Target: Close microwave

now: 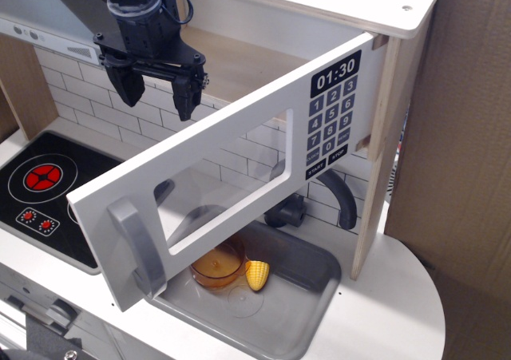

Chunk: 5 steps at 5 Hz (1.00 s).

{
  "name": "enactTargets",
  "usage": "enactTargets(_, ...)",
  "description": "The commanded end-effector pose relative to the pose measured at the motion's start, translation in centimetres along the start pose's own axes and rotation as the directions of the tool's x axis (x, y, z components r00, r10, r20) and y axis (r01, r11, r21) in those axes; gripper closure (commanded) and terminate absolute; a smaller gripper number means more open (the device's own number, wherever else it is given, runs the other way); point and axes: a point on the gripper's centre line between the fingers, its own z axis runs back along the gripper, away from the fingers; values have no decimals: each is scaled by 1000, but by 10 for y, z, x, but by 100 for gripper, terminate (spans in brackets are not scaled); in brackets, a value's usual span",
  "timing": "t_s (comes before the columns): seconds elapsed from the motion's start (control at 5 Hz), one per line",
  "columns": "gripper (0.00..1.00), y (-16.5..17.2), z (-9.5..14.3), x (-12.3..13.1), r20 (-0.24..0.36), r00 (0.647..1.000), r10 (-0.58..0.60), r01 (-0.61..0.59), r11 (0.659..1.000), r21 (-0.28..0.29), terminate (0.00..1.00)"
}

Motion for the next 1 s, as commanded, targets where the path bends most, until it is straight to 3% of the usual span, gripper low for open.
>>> enactTargets(0.0,0,0,0,0,0,1000,0,0,1000,0,0)
enactTargets(0.2,0,-25,33,-22,-5,999,-45,44,993,-110,0)
enactTargets(0.6,0,-52,95,-43,42,984,-175,180,963,-201,0)
enactTargets(0.8,0,-68,112,-45,20,988,-156,156,959,-235,0)
